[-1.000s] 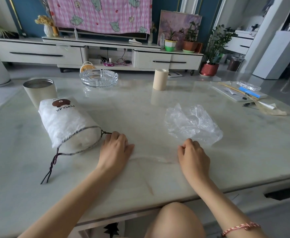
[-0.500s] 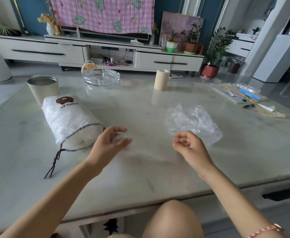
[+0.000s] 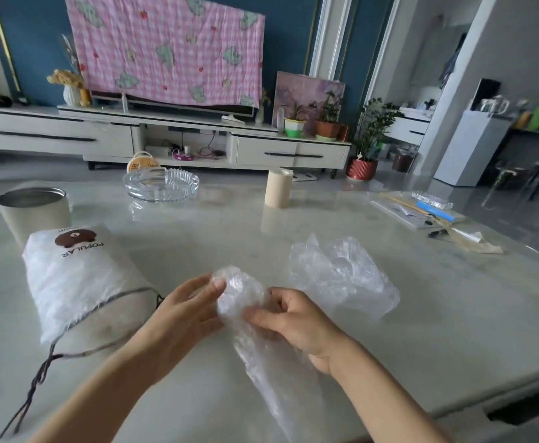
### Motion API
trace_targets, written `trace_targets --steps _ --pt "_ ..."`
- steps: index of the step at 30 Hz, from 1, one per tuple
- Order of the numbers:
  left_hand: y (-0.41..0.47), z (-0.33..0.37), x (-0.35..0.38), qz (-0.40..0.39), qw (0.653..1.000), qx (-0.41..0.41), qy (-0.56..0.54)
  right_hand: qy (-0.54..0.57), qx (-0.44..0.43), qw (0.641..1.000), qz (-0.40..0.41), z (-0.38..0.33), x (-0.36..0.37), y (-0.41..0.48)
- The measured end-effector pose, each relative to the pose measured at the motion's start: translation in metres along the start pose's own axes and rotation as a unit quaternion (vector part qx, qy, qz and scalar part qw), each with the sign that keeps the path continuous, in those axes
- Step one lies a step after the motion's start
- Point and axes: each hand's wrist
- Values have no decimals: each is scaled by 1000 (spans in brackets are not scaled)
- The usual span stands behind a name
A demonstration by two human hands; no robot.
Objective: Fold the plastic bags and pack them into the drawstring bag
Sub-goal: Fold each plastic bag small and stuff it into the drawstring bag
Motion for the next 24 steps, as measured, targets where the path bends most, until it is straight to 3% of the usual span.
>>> trace_targets --steps 2,4,8,11,17,21,24 --pt "3 -10 8 -36 998 -28 31 24 -12 997 68 11 6 2" --pt "9 -18 12 -2 999 -27 29 17 -21 995 93 21 12 3" --pt "20 -19 10 76 993 31 82 52 -9 996 72 28 11 6" --pt "23 -19 5 84 987 49 126 70 -20 996 57 27 8 15" --pt "30 -19 -3 110 983 69 131 159 -36 981 102 42 11 34" --pt "36 -13 -7 117 993 -7 3 197 -68 966 154 50 13 33" --pt "33 -11 -5 43 996 -74 -2 137 -107 971 163 54 17 32"
Point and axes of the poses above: each hand's wrist, its own y-axis towards the middle knuckle, its own x-axis out of the palm, z = x × y, and after that the axes turned 7 degrees about -x, right-handed
